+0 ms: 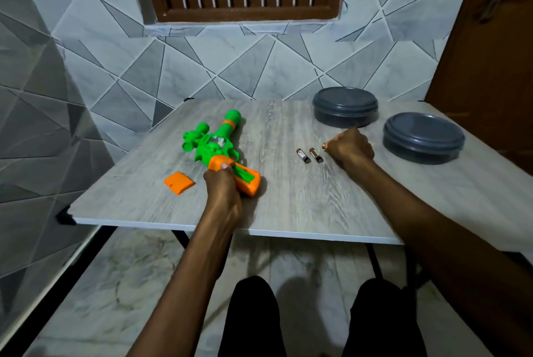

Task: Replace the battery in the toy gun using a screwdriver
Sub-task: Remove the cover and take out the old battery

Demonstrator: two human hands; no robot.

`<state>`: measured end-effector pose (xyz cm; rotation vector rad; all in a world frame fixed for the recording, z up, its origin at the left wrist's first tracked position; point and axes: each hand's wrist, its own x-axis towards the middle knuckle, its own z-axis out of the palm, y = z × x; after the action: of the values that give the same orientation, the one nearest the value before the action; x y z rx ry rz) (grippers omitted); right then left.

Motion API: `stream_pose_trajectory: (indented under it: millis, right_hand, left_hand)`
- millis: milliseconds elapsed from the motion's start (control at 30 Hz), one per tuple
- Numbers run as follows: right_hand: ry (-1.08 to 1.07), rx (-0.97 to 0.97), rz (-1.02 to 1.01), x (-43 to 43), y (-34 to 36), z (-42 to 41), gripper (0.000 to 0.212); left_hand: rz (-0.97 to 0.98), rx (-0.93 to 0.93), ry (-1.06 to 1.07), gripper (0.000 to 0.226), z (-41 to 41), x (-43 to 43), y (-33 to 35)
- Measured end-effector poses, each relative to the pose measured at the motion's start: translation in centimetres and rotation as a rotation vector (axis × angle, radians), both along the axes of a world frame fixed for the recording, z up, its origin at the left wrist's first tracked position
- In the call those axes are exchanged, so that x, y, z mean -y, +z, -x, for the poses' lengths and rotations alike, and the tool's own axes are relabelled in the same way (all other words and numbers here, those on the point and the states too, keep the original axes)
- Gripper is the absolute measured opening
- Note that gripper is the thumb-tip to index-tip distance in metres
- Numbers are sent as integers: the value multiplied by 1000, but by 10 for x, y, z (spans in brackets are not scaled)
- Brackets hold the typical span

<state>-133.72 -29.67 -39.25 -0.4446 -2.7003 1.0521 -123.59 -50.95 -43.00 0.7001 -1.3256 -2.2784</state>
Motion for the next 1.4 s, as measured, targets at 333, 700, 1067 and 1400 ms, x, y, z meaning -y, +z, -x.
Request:
stream_pose_trajectory:
  millis: [333, 700, 1067, 1400]
  right_hand:
    - [-44, 31, -26, 11, -8, 14, 25]
    - [60, -183, -67, 22, 5, -8, 15]
    - [925, -117, -179, 93, 0, -85, 56]
    - [826, -268, -155, 106, -1, -88, 48]
  left_hand:
    - [36, 59, -15, 41, 1, 5, 1]
    - [-15, 76, -49, 38, -4, 8, 5]
    - [-78, 97, -73, 41, -18, 11, 19]
    - [161, 189, -45, 14, -40, 31, 25]
